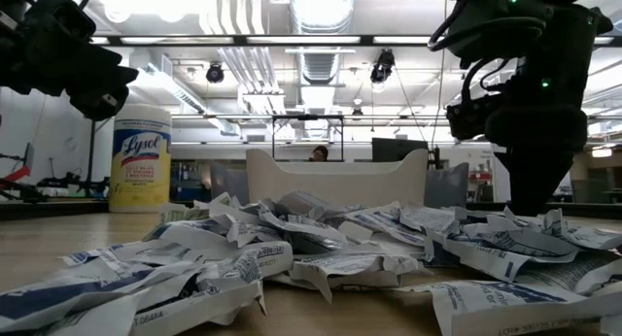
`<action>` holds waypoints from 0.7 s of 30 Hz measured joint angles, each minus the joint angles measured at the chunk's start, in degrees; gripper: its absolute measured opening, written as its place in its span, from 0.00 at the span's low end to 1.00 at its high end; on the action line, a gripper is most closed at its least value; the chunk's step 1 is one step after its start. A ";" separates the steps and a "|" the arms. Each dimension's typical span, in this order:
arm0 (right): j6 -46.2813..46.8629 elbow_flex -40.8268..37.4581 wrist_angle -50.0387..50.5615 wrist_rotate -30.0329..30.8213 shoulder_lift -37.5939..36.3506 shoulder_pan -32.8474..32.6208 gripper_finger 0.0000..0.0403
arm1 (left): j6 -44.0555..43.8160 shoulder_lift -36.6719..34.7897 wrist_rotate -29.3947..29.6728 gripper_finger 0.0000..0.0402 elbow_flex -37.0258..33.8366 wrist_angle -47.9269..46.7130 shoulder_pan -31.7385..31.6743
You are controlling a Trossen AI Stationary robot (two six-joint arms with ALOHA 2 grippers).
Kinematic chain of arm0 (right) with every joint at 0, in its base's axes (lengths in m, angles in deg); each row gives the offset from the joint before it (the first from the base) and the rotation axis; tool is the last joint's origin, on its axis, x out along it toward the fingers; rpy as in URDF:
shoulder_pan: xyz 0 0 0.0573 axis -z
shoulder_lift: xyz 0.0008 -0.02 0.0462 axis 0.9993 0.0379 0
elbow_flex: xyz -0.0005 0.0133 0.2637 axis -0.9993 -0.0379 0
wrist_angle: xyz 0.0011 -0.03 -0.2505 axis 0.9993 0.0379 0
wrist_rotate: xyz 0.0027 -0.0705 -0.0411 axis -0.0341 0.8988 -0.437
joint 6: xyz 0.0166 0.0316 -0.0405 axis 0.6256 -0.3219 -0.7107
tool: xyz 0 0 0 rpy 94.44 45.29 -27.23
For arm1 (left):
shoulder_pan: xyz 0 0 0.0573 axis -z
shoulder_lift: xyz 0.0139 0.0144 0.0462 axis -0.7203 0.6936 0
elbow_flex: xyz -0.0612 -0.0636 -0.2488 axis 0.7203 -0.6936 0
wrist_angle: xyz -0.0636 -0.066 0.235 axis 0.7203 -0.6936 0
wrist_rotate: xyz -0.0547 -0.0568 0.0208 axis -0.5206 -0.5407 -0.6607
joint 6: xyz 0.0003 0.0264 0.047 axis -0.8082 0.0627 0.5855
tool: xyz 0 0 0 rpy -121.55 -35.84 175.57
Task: Pick & Place First Aid Supplies
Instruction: Put the green bandage into the top black bin
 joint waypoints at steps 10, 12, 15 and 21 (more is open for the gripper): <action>-1.60 0.25 0.00 -7.66 -5.72 -0.04 0.09 | 0.00 0.02 0.00 0.29 0.00 0.00 -0.02; -2.34 0.27 -0.21 -9.93 -8.41 0.04 0.09 | 0.00 0.02 0.00 0.29 0.00 0.00 0.00; -2.39 0.27 -0.57 -13.23 -13.43 0.15 0.09 | 0.00 0.02 0.00 0.29 0.00 0.00 0.00; -1.30 0.27 -7.08 -15.08 -24.65 0.46 0.09 | 0.16 0.02 0.00 0.29 0.00 0.00 0.00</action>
